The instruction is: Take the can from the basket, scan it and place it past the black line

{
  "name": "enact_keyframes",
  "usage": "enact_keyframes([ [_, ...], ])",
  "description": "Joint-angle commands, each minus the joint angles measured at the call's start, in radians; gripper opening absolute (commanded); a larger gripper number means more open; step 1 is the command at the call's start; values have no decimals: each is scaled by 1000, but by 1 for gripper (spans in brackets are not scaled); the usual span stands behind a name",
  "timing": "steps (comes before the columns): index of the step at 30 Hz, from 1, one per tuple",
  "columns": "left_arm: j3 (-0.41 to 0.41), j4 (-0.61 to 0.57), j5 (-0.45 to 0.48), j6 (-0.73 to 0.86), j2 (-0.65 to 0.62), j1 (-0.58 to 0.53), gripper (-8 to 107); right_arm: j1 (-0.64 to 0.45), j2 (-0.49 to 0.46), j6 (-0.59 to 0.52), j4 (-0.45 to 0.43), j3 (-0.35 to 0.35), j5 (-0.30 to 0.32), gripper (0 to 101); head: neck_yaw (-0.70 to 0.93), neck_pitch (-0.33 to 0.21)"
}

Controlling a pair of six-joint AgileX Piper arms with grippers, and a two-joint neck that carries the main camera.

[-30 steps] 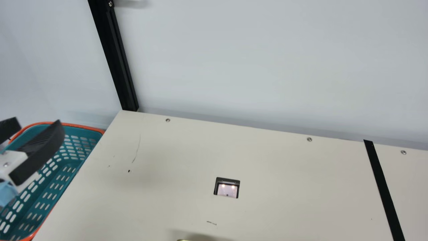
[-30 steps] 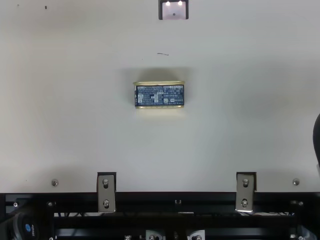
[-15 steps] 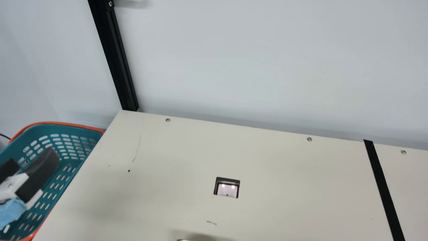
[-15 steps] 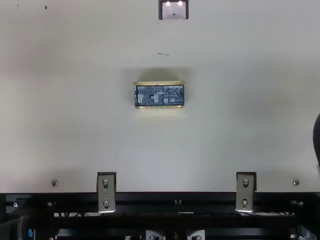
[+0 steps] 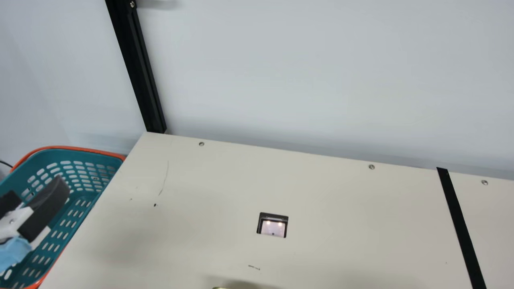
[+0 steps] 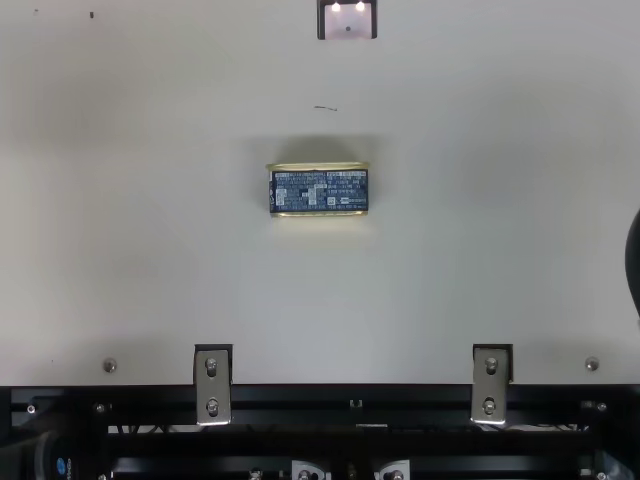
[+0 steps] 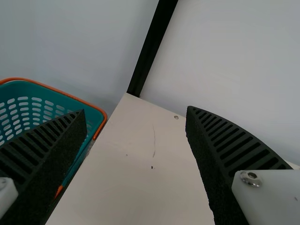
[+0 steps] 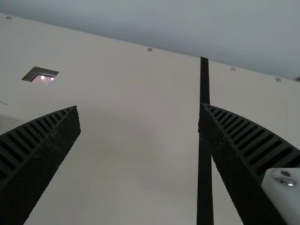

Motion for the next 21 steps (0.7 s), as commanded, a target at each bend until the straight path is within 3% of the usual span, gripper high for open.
enact_keyframes([
  [1, 0, 0, 0, 0, 0, 0, 90, 74, 108, -49, -17, -61, -9, 101, -4, -32],
  [11, 0, 0, 0, 0, 0, 0, 90, 311, 386, -281, -22, -290, 41, 101, -4, -32],
  [21, 0, 0, 0, 0, 0, 0, 90, 378, 577, -659, 175, -421, 173, 101, -4, -32],
])
